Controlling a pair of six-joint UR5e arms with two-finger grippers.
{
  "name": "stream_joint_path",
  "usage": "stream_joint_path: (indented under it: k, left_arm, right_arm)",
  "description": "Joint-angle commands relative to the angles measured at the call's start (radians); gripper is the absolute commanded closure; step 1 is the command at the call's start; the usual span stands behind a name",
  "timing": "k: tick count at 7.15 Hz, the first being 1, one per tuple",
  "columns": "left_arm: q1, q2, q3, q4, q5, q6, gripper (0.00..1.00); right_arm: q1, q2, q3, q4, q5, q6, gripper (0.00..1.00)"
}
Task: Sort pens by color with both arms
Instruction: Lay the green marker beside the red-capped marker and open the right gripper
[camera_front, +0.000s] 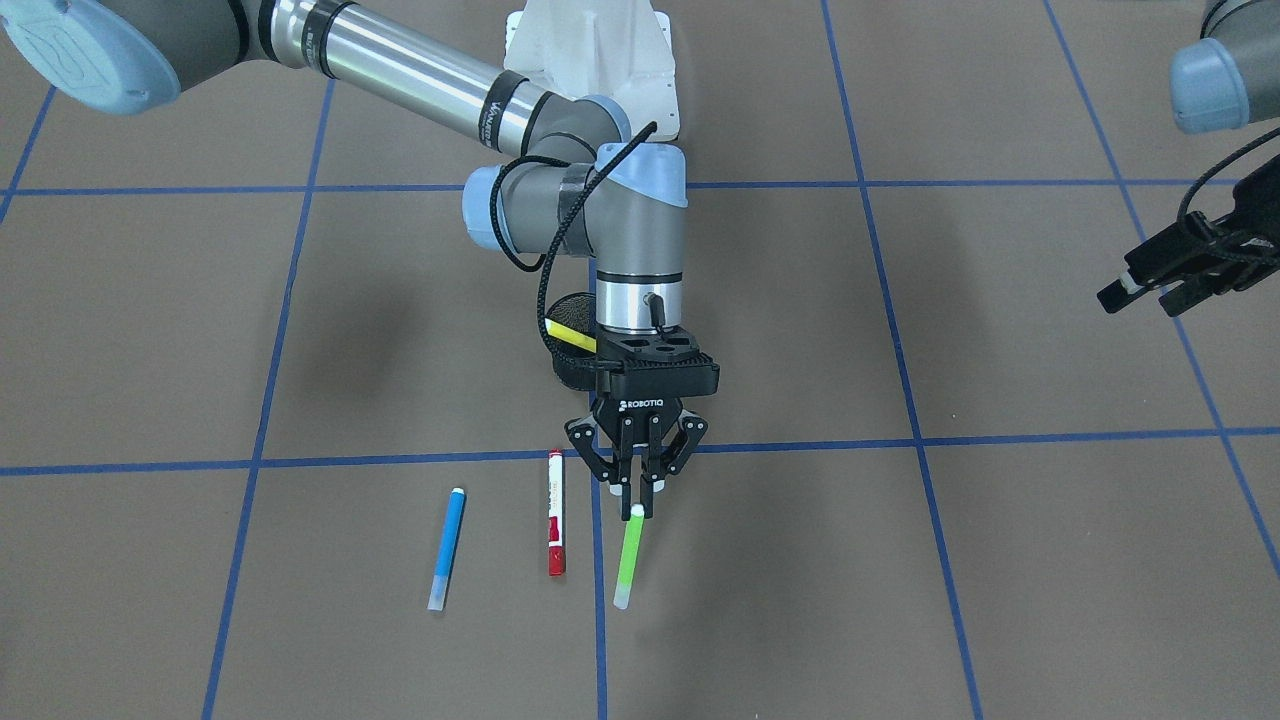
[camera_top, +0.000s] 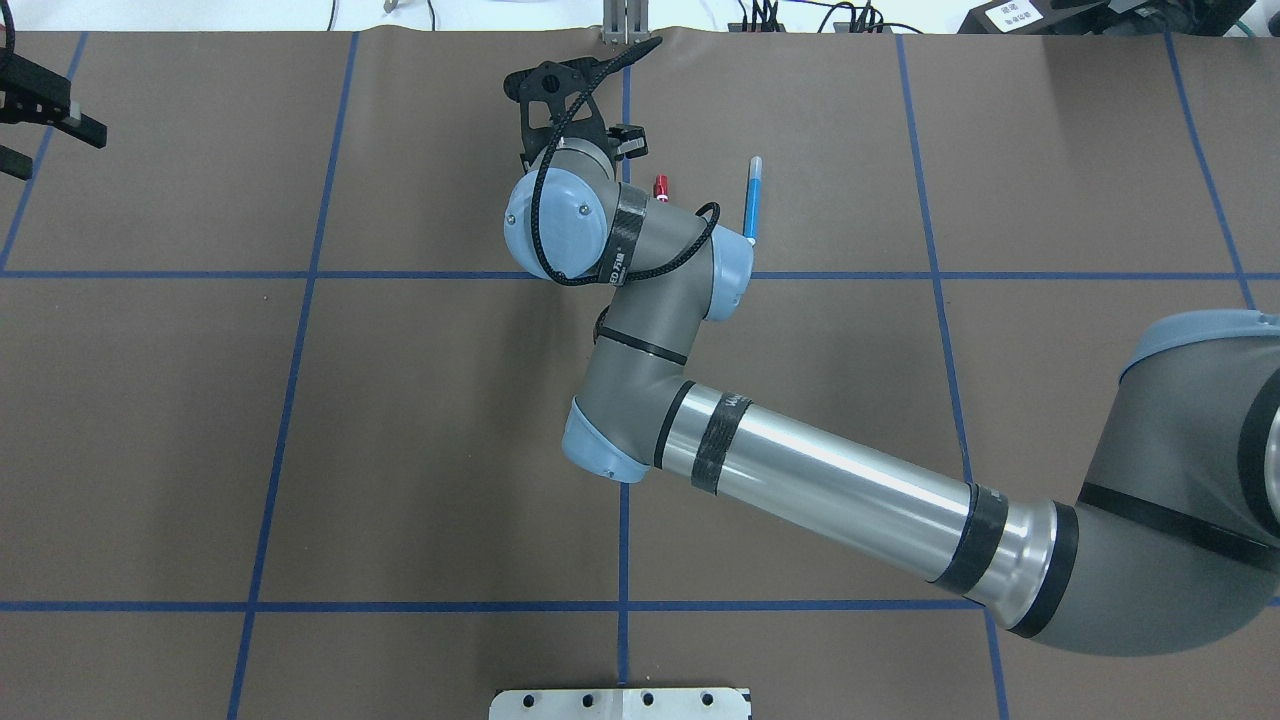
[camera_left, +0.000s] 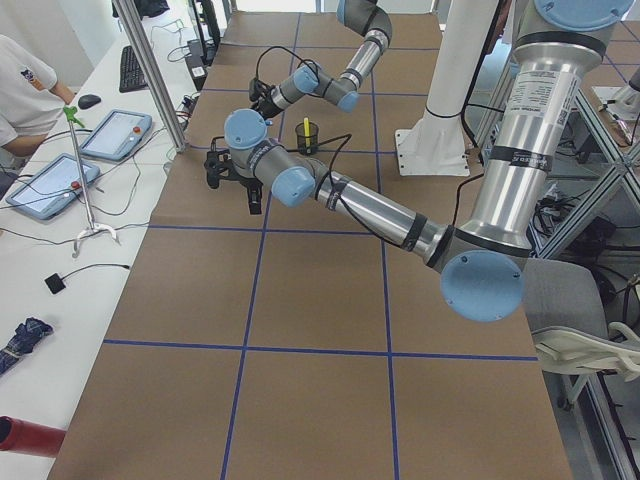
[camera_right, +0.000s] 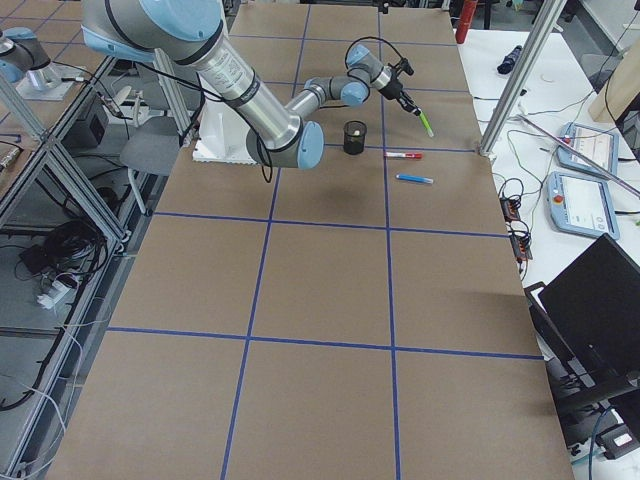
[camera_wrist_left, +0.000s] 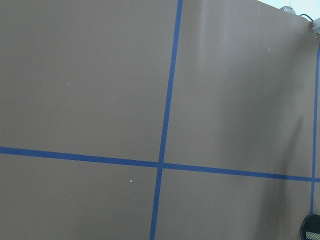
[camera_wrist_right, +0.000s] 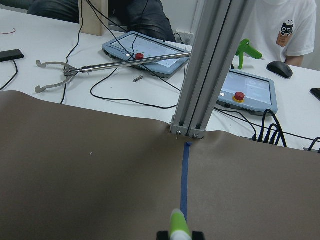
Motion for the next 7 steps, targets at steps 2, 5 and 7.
stream_joint_path:
  k: [2,5,7]
  left_arm:
    - [0.001,-0.002,0.002,0.0,0.0,0.0,0.01]
    - [0.001,-0.003,0.003,0.002,0.0,0.0,0.01]
    - [0.003,-0.012,0.003,0.006,0.002,-0.002,0.01]
  right_arm:
    - [-0.018,-0.007,-0.016,0.038,-0.001,-0.007,0.89]
    - [-0.029,-0.031,0.016,0.039,0.011,-0.004,0.35]
    - [-0.022,-0.076,0.119,0.039,0.066,-0.001,0.35]
